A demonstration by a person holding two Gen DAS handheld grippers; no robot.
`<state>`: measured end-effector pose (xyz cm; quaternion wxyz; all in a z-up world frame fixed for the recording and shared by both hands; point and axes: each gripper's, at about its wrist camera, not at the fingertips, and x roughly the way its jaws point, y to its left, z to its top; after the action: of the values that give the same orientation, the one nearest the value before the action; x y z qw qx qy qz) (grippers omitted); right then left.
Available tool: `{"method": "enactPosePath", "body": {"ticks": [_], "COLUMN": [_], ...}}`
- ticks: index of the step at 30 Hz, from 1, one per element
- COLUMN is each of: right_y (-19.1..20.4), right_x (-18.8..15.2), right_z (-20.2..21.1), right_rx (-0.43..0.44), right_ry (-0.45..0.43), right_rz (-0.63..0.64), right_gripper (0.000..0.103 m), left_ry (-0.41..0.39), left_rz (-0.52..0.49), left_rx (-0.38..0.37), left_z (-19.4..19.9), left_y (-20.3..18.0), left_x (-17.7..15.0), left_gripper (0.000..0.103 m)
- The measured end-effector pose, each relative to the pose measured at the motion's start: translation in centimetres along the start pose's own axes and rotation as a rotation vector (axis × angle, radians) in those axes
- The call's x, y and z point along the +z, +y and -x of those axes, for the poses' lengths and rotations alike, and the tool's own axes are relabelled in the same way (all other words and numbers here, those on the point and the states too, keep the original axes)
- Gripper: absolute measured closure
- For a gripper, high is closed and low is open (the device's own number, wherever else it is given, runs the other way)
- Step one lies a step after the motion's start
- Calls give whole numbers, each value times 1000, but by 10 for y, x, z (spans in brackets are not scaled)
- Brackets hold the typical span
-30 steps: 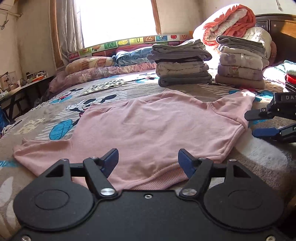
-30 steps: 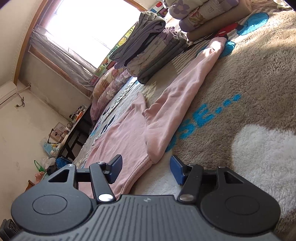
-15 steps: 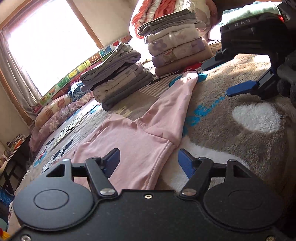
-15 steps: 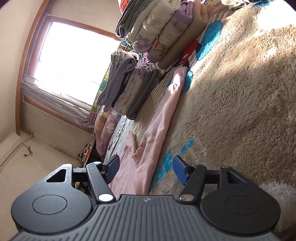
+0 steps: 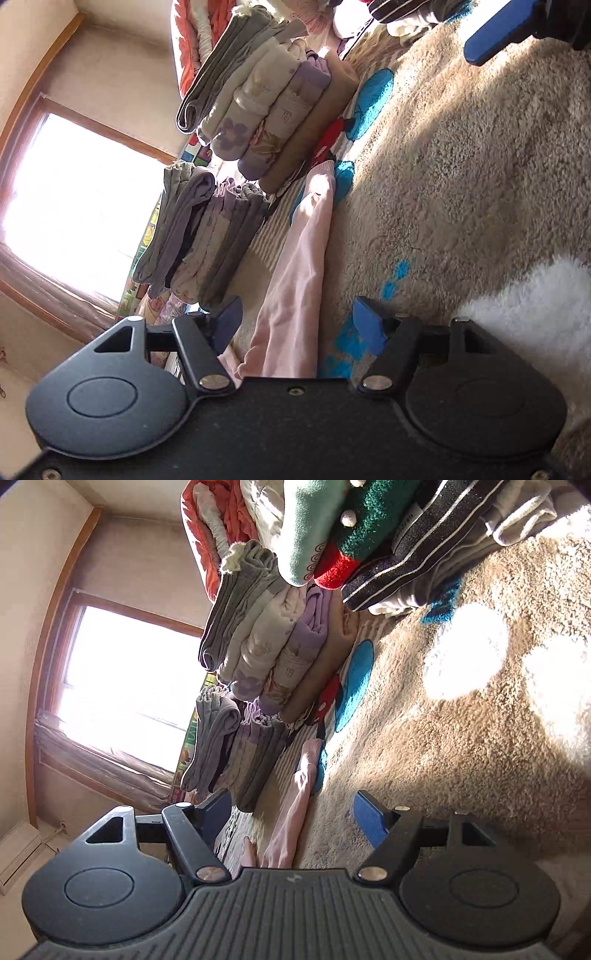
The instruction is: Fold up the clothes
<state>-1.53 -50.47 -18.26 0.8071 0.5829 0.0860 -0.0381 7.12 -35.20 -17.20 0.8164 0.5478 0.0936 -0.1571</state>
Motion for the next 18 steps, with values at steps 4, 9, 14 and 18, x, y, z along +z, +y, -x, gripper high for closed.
{"method": "enactPosePath", "body": {"ticks": [4, 9, 14, 18], "right_y": [-11, -19, -24, -25], "right_x": [14, 18, 21, 23], "right_z": [9, 8, 10, 9], "right_rx": [-11, -26, -28, -27], "right_ry": [-45, -49, -61, -69], "right_rz": [-27, -36, -48, -62], "right_gripper": [29, 29, 29, 30], "left_ry": [22, 52, 80, 95], "left_rz": [-64, -115, -148, -185], "left_rx": [19, 9, 0, 12], "left_z": [-21, -49, -69, -82], "left_y": [-8, -10, -9, -11], "left_x": [22, 46, 63, 74], "left_gripper": [48, 57, 60, 63]}}
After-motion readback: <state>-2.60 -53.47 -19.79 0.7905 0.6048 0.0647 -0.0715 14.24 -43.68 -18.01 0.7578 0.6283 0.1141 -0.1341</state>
